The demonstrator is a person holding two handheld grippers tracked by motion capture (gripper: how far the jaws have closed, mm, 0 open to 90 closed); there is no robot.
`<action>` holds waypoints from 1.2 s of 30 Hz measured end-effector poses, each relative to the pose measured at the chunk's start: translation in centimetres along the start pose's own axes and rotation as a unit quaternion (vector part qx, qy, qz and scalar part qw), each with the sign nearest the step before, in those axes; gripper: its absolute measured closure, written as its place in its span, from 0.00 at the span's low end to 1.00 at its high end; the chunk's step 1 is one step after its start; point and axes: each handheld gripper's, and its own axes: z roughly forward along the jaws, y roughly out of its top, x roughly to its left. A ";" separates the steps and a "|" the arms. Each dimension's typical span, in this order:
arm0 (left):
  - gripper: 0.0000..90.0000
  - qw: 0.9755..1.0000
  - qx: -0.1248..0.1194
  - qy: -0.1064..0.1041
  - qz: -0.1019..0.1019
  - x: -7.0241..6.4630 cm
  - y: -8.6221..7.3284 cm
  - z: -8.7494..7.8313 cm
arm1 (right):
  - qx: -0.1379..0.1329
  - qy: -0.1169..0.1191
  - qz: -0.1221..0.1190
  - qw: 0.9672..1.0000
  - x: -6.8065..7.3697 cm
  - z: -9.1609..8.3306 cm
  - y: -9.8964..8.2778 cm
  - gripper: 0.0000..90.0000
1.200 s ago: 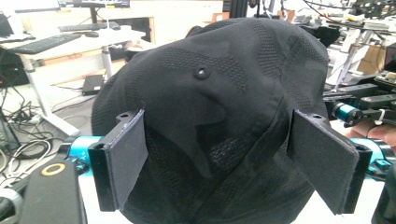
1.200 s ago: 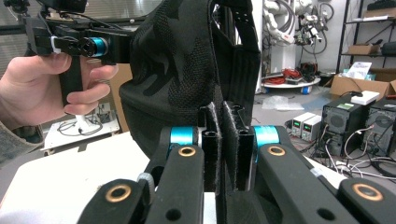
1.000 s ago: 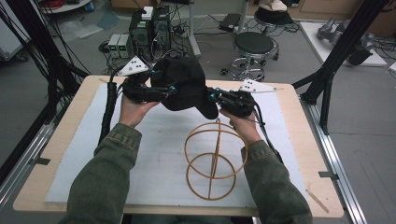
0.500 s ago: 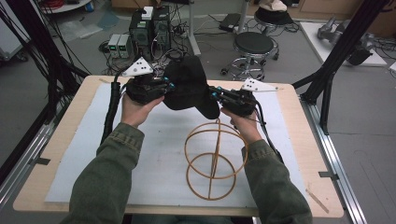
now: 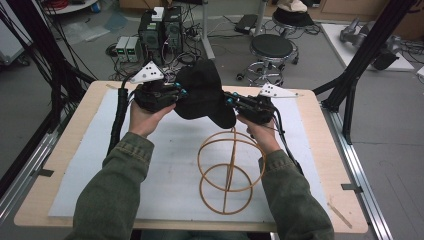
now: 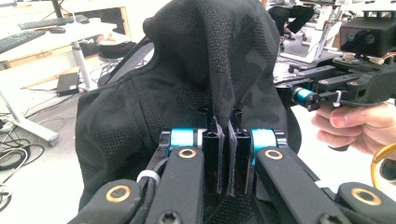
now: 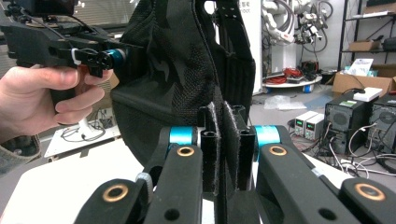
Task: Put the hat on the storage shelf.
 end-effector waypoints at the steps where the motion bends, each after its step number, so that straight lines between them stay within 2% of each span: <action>1: 0.97 1.000 0.000 -0.002 0.002 -0.1 0.0 0.0 | 0.000 0.000 -0.001 1.000 -0.1 0.0 0.0 0.94; 6: 0.97 1.000 -0.002 -0.001 0.007 -0.2 0.0 0.0 | -0.001 -0.002 0.009 1.000 -0.2 -0.2 0.0 0.93; 10: 0.97 1.000 0.008 0.005 0.017 -0.3 0.0 -0.1 | -0.008 -0.013 0.012 1.000 -0.4 -0.4 0.2 0.89; 11: 0.97 1.000 0.014 0.007 0.025 -0.3 0.0 -0.2 | -0.015 -0.017 0.021 1.000 -0.7 -0.8 0.3 0.88; 16: 0.97 0.999 0.012 0.012 0.028 -0.4 0.1 -0.6 | -0.027 -0.030 0.032 0.999 -1.3 -1.5 0.7 0.85; 19: 0.97 1.000 0.006 0.010 0.028 -0.4 0.3 -1.0 | -0.028 -0.033 0.032 0.999 -1.3 -1.8 0.8 0.84; 22: 0.97 1.000 0.004 0.014 0.024 -0.4 0.3 -1.5 | -0.025 -0.048 0.031 0.998 -1.3 -2.2 0.8 0.80; 26: 0.97 1.000 -0.002 0.015 0.021 -0.3 0.4 -2.0 | -0.024 -0.058 0.046 0.997 -1.4 -2.5 0.8 0.77; 27: 0.97 0.999 -0.002 0.019 0.026 -0.4 0.4 -2.3 | -0.022 -0.071 0.041 0.996 -1.3 -2.8 0.8 0.74; 28: 0.97 0.999 -0.002 0.019 0.026 -0.4 0.4 -2.3 | -0.022 -0.071 0.041 0.996 -1.3 -2.8 0.8 0.74; 31: 0.96 0.999 -0.003 0.019 0.031 -0.4 0.4 -2.8 | -0.019 -0.101 0.032 0.994 -1.1 -3.4 1.0 0.60; 32: 0.96 0.999 -0.003 0.019 0.031 -0.4 0.4 -3.0 | -0.019 -0.101 0.032 0.994 -1.1 -3.4 1.0 0.60; 33: 0.96 0.999 -0.004 0.019 0.032 -0.4 0.5 -3.1 | -0.012 -0.129 0.027 0.991 -1.0 -3.8 1.0 0.51; 34: 0.96 0.999 -0.005 0.019 0.032 -0.5 0.5 -3.3 | -0.012 -0.129 0.027 0.991 -1.0 -3.8 1.0 0.51; 36: 0.96 0.999 -0.007 0.017 0.033 -0.5 0.5 -3.7 | -0.003 -0.153 0.025 0.988 -0.9 -4.2 1.0 0.45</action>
